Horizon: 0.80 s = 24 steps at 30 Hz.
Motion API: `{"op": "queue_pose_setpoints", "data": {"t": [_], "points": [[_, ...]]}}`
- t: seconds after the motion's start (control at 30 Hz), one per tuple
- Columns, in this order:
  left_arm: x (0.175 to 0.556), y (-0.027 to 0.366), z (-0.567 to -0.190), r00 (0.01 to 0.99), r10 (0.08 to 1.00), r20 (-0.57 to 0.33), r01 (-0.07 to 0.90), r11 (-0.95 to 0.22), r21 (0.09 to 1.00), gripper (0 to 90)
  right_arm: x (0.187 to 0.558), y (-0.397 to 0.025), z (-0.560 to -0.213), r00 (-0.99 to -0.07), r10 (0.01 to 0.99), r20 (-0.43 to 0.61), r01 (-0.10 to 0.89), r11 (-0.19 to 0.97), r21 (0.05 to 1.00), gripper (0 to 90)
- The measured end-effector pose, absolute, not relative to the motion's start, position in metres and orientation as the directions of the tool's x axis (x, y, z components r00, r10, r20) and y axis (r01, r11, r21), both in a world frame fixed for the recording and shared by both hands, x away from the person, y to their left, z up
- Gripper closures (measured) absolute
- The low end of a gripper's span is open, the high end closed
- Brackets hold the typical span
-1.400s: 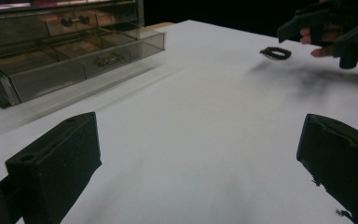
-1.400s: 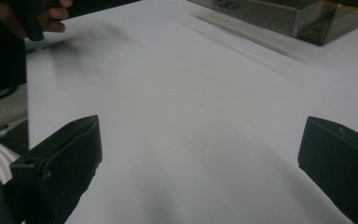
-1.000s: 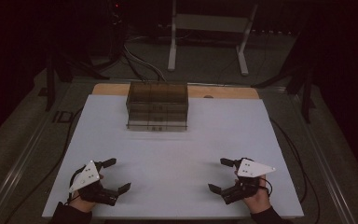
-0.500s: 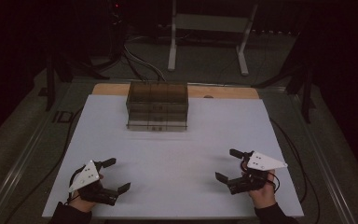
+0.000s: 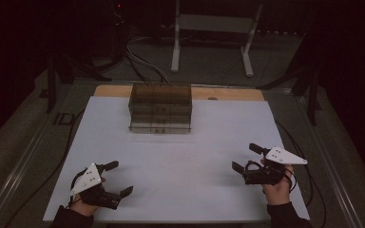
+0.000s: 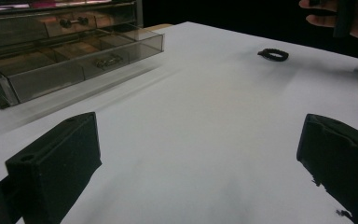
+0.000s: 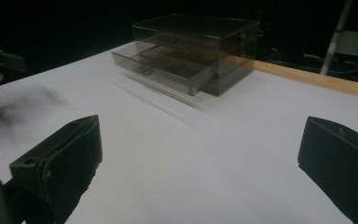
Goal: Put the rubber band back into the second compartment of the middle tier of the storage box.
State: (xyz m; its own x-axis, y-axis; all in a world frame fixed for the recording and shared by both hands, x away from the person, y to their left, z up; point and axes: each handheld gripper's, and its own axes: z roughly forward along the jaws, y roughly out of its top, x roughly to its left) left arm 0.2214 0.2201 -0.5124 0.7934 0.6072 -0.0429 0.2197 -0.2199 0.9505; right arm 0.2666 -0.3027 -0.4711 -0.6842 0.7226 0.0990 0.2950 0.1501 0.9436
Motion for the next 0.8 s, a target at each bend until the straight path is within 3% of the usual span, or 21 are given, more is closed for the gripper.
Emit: {"op": "queue_pose_setpoints", "data": {"t": [0.53, 0.8], "points": [[0.221, 0.22, -0.513, 0.795, 0.606, -0.042, 0.219, -0.222, 0.95, 0.2, 0.281, -0.32, -0.484, -0.574, 0.817, 0.053, 0.368, 0.2, 0.908, 0.0], [0.221, 0.221, -0.513, 0.794, 0.606, -0.043, 0.22, -0.22, 0.95, 0.2, 0.283, -0.335, -0.489, -0.488, 0.869, 0.081, 0.441, 0.166, 0.882, 0.0]]}}
